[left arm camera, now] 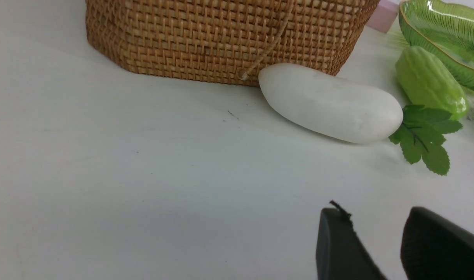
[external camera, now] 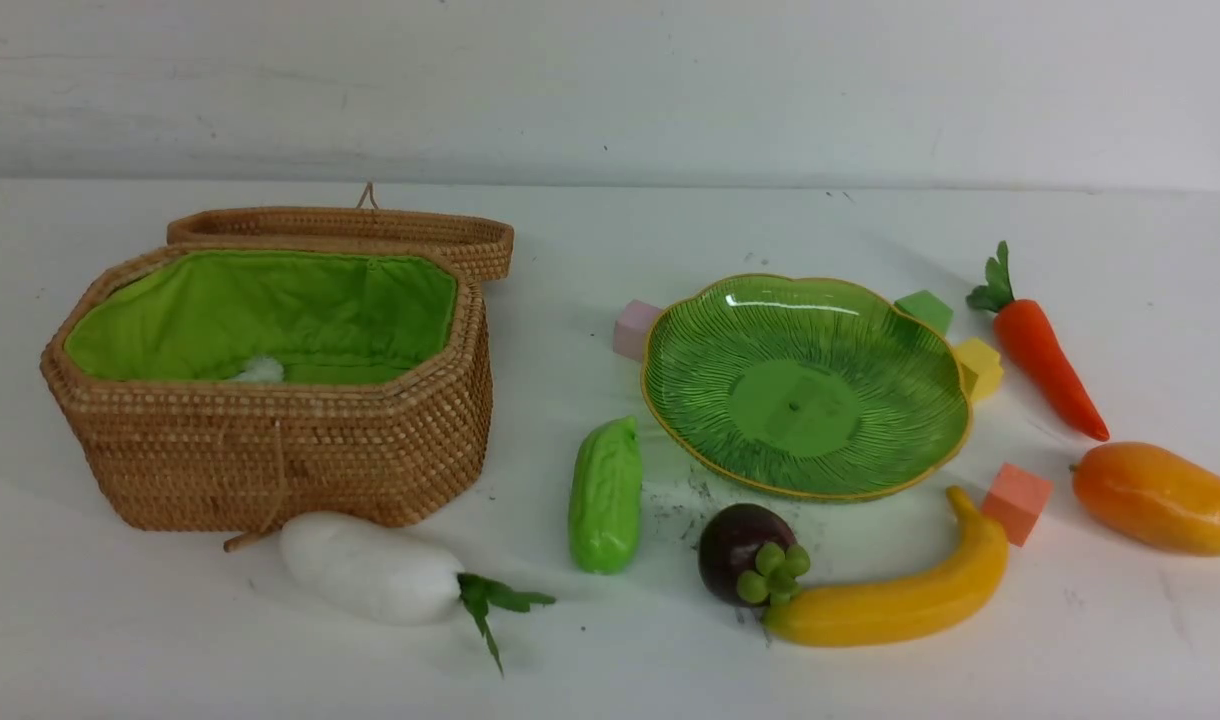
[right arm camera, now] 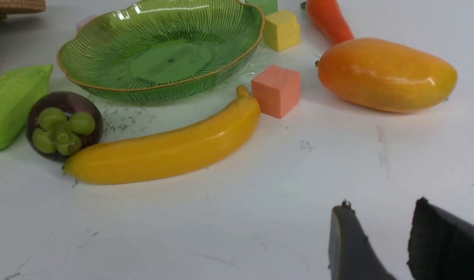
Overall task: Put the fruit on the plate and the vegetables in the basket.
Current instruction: Take a daikon with your left arm and place it on the basket on the left.
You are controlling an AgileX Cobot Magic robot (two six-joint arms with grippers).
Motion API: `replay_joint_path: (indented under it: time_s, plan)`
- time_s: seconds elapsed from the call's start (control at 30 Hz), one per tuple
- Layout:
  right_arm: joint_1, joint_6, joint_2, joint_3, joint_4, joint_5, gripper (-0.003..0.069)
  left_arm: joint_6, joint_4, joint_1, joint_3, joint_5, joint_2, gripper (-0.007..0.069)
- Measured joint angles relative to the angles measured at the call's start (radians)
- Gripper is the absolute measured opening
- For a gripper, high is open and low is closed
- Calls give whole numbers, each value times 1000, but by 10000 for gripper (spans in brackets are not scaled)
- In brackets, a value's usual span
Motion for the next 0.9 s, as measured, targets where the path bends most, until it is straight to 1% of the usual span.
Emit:
replay_joint_path:
  time_s: [0.07, 0.13, 0.17, 0.27, 0.37, 0.5, 0.57, 0.63, 0.67, 0.7, 0.77, 0.8, 0.9]
  plan:
    - [0, 0, 0, 0, 0, 0, 241, -2, -9, 0, 0, -38, 0, 239]
    - [0, 0, 0, 0, 0, 0, 241, -30, -70, 0, 0, -94, 0, 239]
    - [0, 0, 0, 0, 0, 0, 241, -56, -110, 0, 0, -127, 0, 239]
    - [0, 0, 0, 0, 0, 0, 241, -148, -287, 0, 0, -210, 0, 239]
    - [0, 0, 0, 0, 0, 0, 241, -204, -440, 0, 0, -278, 0, 239]
    - [0, 0, 0, 0, 0, 0, 241, -221, -541, 0, 0, -378, 0, 237]
    - [0, 0, 0, 0, 0, 0, 241, -220, -559, 0, -18, -369, 0, 217]
    - [0, 0, 0, 0, 0, 0, 241, -184, -551, 0, -65, -322, 0, 167]
    - [0, 0, 0, 0, 0, 0, 241, -149, -530, 0, -101, -294, 5, 126]
    - [0, 0, 0, 0, 0, 0, 241, -99, -500, 0, -151, -259, 23, 69]
    - [0, 0, 0, 0, 0, 0, 241, -33, -465, 0, -218, -219, 74, 0]
    - [0, 0, 0, 0, 0, 0, 241, 2, -454, 0, -258, -197, 112, -13]
    - [0, 0, 0, 0, 0, 0, 241, 60, -445, 0, -358, -136, 227, -13]
